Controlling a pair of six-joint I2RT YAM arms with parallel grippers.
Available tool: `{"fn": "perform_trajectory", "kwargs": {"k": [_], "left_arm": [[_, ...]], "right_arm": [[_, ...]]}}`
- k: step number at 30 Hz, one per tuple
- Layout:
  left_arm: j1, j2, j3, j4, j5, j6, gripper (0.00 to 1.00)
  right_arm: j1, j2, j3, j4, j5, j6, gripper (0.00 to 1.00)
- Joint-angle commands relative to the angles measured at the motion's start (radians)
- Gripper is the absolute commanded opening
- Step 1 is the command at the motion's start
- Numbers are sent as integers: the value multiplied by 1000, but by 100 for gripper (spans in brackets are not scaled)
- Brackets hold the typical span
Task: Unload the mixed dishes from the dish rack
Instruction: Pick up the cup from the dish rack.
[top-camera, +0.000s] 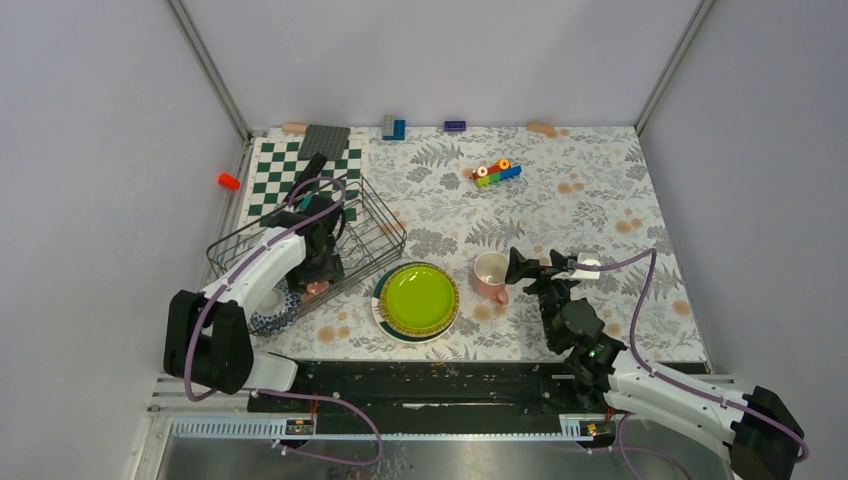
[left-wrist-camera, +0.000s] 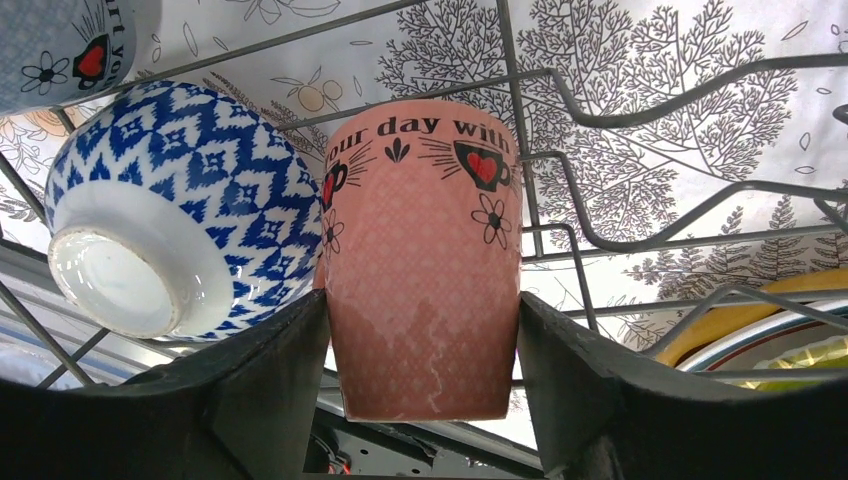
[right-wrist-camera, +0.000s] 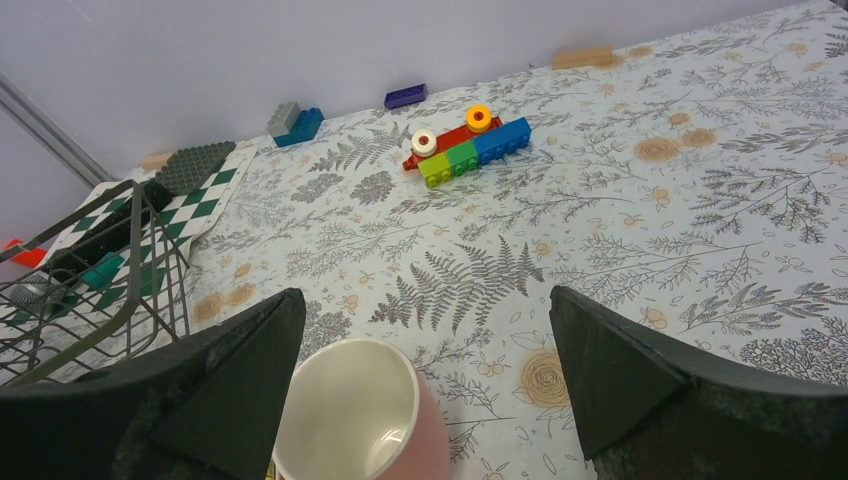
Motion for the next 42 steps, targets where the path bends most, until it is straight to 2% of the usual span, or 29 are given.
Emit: {"fn": "perform_trajectory", "kwargs": {"k": [1, 7, 12, 16, 19, 30, 34, 42], "left_arm": [[2, 16, -4, -18, 27, 24, 66], [5, 34, -4, -20, 33, 27, 52], [15, 12, 14, -48, -21, 15, 28], [25, -46, 52, -90, -111, -10, 17], [32, -109, 73, -100, -163, -22, 0], [44, -313, 130, -120, -226, -60, 0], [44, -432, 151, -88, -174, -116, 0], [44, -846, -41, 351, 51, -216, 0]], "right_arm": [[5, -1, -9, 61, 56, -14, 100], [5, 4, -10, 63, 59, -12, 100], [5, -4, -12, 63, 58, -10, 100], [5, -13, -16, 62, 60, -10, 100], [5, -18, -18, 63, 64, -9, 100], [5, -62, -42, 79, 52, -5, 100], [5, -55, -38, 81, 38, -4, 100], [6, -70, -37, 83, -27, 2, 100]]}}
